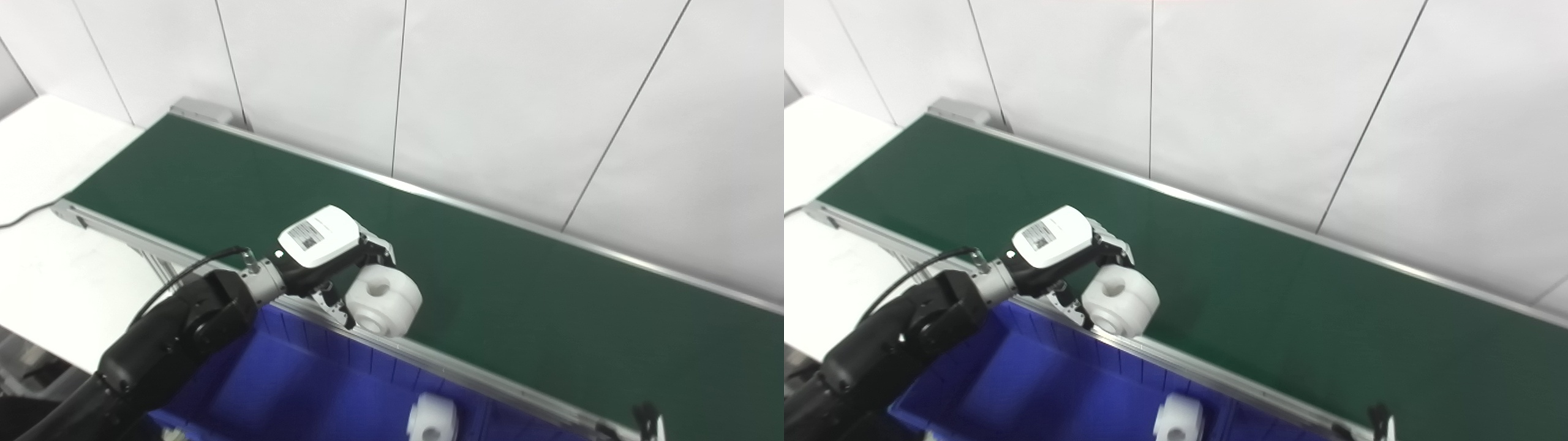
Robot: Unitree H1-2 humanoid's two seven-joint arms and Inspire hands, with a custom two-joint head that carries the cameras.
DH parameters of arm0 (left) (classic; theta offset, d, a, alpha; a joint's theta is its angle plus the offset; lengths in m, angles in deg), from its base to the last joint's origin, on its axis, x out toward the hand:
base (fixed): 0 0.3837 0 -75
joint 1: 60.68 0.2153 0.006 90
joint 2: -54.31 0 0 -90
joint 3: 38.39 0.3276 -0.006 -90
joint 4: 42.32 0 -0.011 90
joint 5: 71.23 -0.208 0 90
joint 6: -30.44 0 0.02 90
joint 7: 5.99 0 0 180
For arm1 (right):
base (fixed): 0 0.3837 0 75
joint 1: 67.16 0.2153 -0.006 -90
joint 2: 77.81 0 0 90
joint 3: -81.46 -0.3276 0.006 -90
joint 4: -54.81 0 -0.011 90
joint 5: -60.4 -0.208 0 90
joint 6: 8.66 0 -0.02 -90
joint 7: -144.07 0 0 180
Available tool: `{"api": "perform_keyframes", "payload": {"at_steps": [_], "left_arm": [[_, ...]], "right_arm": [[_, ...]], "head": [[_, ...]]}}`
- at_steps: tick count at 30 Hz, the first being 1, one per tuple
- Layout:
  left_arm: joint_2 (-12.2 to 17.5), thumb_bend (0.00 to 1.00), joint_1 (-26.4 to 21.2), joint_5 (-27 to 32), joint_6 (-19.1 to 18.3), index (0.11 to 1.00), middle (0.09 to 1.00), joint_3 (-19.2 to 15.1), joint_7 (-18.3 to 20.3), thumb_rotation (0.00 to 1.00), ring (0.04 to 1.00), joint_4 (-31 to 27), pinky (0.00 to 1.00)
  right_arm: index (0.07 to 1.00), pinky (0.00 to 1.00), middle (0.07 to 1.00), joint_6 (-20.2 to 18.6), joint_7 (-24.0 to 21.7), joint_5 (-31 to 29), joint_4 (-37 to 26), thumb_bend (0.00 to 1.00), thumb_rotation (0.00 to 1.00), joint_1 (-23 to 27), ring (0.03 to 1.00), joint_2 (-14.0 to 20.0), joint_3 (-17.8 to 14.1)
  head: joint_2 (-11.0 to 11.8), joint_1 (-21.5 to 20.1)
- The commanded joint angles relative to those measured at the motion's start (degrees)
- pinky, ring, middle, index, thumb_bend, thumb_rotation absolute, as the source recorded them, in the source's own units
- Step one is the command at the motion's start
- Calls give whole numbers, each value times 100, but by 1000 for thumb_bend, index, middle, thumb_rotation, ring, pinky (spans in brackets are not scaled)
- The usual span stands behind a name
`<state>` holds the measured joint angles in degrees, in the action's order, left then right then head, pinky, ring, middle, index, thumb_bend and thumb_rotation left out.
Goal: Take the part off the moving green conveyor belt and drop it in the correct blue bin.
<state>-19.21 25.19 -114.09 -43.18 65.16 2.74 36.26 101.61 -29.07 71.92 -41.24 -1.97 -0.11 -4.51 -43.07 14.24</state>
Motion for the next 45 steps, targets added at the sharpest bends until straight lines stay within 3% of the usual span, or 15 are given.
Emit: {"api": "perform_keyframes", "payload": {"at_steps": [1,7,12,20,22,23,24,26,29,36,40,43,45], "left_arm": [[36,521,43,68,-9,517,463,-78,43,0,458,-228,512],[116,523,306,-83,153,500,477,114,424,0,482,-144,511],[113,522,319,-185,60,493,485,317,889,0,491,-169,527],[149,522,253,-198,83,507,473,486,1493,0,447,-262,451],[137,519,271,-90,-17,502,513,449,1644,49,474,-338,469],[139,681,279,-44,-57,578,575,427,1714,243,533,-372,511],[138,716,288,0,-73,594,586,403,1757,282,544,-398,518],[144,842,299,85,-53,652,634,361,1794,417,597,-432,552],[171,906,310,223,-8,705,721,286,1830,510,683,-494,605],[148,920,489,344,-116,714,775,-32,1784,523,727,-1074,642],[-61,908,755,390,-184,710,774,-334,1510,518,718,-1465,626],[-251,895,886,550,-408,733,786,-472,1523,495,729,-1700,634],[-471,884,931,823,-815,755,799,-501,1681,488,737,-1930,639]], "right_arm": [[992,682,948,-133,-85,-105,-256,634,1000,-4,755,24,-47],[967,640,926,-363,-198,-258,-477,640,974,30,724,50,-159],[962,628,918,-534,-288,-303,-674,636,949,22,712,70,-219],[961,635,912,-644,-348,-296,-787,647,950,9,706,96,-271],[960,627,913,-688,-360,-311,-832,644,948,1,704,103,-274],[960,622,912,-700,-364,-320,-845,641,944,-4,702,110,-279],[960,621,912,-715,-368,-322,-860,641,944,-11,701,114,-284],[959,619,912,-731,-380,-336,-869,640,941,-18,699,116,-297],[961,622,918,-780,-383,-316,-895,635,937,-18,699,93,-308],[965,620,930,-856,-414,-349,-1053,628,923,-19,707,20,-259],[963,638,937,-983,-455,-393,-1157,663,919,-32,719,-14,-247],[965,633,936,-938,-457,-410,-1146,675,924,-13,718,-32,-236],[965,626,930,-906,-448,-397,-1139,681,930,1,714,-49,-231]], "head": [[-47,39],[-183,115],[-315,180],[-394,182],[-415,195],[-433,213],[-450,215],[-476,191],[-506,142],[-586,117],[-586,126],[-578,101],[-579,59]]}}
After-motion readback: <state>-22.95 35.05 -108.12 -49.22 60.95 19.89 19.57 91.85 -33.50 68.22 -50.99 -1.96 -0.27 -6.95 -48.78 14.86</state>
